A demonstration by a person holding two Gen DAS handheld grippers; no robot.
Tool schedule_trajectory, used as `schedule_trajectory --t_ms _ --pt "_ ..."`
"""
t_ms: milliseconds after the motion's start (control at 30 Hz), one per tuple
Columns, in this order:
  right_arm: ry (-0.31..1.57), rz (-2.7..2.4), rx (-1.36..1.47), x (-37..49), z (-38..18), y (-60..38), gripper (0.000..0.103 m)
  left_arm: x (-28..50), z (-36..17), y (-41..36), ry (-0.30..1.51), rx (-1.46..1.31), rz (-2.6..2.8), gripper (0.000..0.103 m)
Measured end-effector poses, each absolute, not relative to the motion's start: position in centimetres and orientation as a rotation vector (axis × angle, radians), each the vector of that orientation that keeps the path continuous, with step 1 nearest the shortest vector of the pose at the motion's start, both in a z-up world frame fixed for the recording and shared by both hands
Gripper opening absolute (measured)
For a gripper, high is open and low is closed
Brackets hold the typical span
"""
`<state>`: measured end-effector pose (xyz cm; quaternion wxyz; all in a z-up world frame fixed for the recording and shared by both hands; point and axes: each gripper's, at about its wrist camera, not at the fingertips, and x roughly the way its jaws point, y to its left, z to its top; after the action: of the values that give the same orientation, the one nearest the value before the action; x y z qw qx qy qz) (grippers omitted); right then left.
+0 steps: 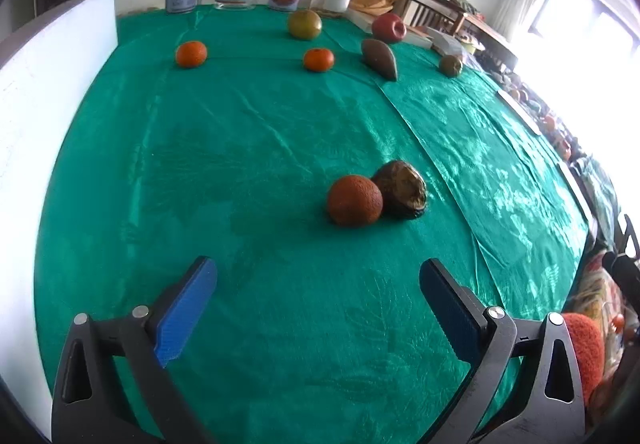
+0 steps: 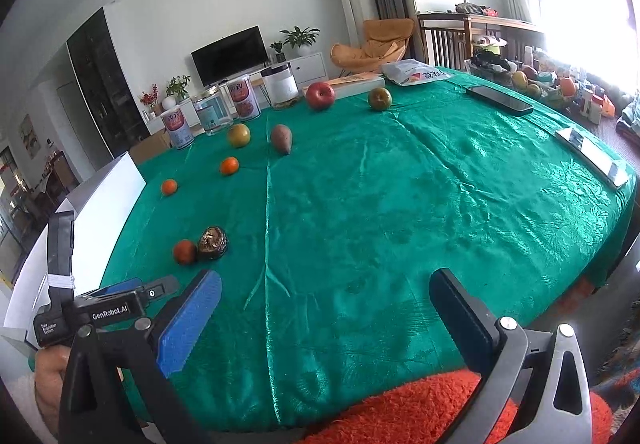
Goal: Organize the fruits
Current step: 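Grasp the orange with the left tool while the right tool grasps another sweet potato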
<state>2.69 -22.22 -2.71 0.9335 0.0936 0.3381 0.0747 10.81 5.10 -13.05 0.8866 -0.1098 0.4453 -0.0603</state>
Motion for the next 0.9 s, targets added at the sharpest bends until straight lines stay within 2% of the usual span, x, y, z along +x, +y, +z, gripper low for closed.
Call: schedule_trajectory --t_ms 167,233,267,367,433,533,567,600,700,833,900 --pt "0.687 0.151 0.197 2.7 -2.7 -22.3 0.103 12.7 -13.3 3.9 0.945 -0.111 -0.122 0.099" --pt "0.689 0.152 0.201 2.8 -2.8 -22.3 0.103 13.3 -13.4 3.7 0.937 -0.089 -0.114 0.092" --pt "0.692 0.152 0.203 2.8 -2.8 -22.3 0.103 13.6 -13.3 3.7 0.934 -0.083 -0.112 0.086" --pt "0.71 0.156 0.211 3.1 -3.0 -22.4 0.103 14.4 -13.2 3.6 0.913 -0.071 -0.109 0.082" --pt "0.751 0.172 0.225 3.7 -3.2 -22.6 0.103 14.6 -13.2 3.3 0.899 -0.052 -0.121 0.076" --pt "0.901 0.26 0.245 6.5 -3.3 -22.8 0.103 14.4 -13.1 2.4 0.882 0.013 -0.158 0.052" --pt "0.95 0.285 0.232 7.7 -3.2 -22.9 0.103 14.3 -13.2 2.1 0.881 0.034 -0.167 0.038" --pt "0.989 0.302 0.205 9.4 -2.8 -22.9 0.103 14.2 -13.3 2.0 0.881 0.048 -0.171 0.031" --pt "1.07 0.313 0.054 16.0 -1.7 -21.8 0.103 13.9 -13.0 2.4 0.868 0.042 -0.153 0.03" --pt "1.049 0.377 -0.029 25.9 -1.9 -19.0 0.103 13.6 -12.5 4.5 0.879 -0.05 -0.098 0.03" --pt "1.063 0.43 0.034 30.6 -2.9 -17.6 0.091 13.4 -12.5 5.5 0.899 -0.077 -0.079 0.03"
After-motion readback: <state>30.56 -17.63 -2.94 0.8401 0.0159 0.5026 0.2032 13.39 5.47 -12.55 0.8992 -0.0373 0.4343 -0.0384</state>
